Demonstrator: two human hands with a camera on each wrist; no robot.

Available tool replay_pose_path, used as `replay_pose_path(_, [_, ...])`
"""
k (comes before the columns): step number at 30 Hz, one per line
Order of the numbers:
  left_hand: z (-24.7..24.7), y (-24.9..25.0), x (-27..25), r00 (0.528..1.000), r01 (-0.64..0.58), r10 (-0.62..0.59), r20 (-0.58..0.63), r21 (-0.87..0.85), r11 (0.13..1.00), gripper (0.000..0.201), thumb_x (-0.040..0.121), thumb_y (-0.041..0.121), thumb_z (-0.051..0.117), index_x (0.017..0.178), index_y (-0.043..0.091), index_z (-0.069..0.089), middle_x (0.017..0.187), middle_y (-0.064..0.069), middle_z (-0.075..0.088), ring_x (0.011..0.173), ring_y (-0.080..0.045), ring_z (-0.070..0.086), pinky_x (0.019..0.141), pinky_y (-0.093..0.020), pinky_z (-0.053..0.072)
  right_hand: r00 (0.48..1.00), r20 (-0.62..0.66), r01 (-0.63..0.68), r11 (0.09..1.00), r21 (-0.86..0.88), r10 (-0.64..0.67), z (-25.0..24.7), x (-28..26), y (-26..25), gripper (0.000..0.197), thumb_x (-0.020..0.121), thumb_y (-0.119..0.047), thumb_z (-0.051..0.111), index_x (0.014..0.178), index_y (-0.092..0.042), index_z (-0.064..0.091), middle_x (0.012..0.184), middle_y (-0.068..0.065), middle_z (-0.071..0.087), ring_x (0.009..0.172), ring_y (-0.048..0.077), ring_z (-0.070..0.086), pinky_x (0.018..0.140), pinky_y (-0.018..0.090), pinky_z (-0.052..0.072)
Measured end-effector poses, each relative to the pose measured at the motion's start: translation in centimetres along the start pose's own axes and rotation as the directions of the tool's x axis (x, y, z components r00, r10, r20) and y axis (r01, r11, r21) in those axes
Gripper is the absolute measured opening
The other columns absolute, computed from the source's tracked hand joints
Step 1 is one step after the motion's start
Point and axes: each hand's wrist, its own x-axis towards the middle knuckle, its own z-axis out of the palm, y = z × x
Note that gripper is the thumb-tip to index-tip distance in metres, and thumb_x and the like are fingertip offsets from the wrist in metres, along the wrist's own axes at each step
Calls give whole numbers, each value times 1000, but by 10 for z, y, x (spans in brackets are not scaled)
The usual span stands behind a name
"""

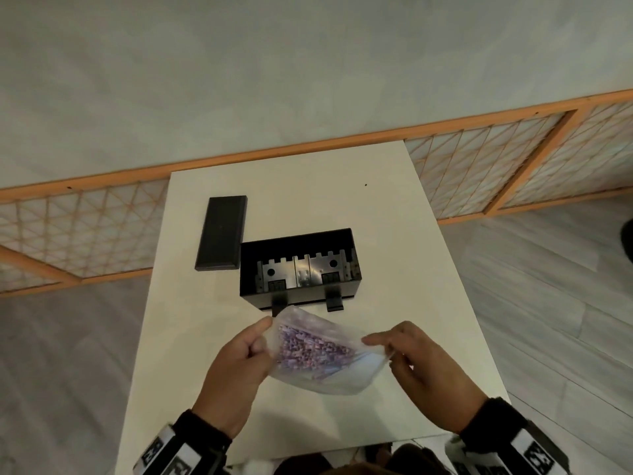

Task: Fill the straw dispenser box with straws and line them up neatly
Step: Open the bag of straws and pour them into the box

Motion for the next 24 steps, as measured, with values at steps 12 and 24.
replay_pose_path(12, [23, -3, 8, 998, -32, 22, -66, -154, 988, 59, 88, 5, 68, 143, 21, 57, 74, 3, 53, 80, -18, 58, 91, -43, 53, 985, 169, 55, 995, -79, -41, 12, 10, -34, 44, 94, -67, 53, 135, -52, 48, 162, -11, 15, 151, 6, 19, 113, 26, 33])
replay_pose_path(24, [24, -6, 12, 986, -100, 59, 157, 271, 957, 50, 85, 57, 73, 129, 36, 65, 108, 3, 74, 101, -14, 73, 82, -39, 62, 950, 208, -177, 951, -252, 232, 18, 31, -24, 121, 73, -87, 57, 159, -33, -7, 165, -19, 3, 142, 10, 39, 109, 24, 41])
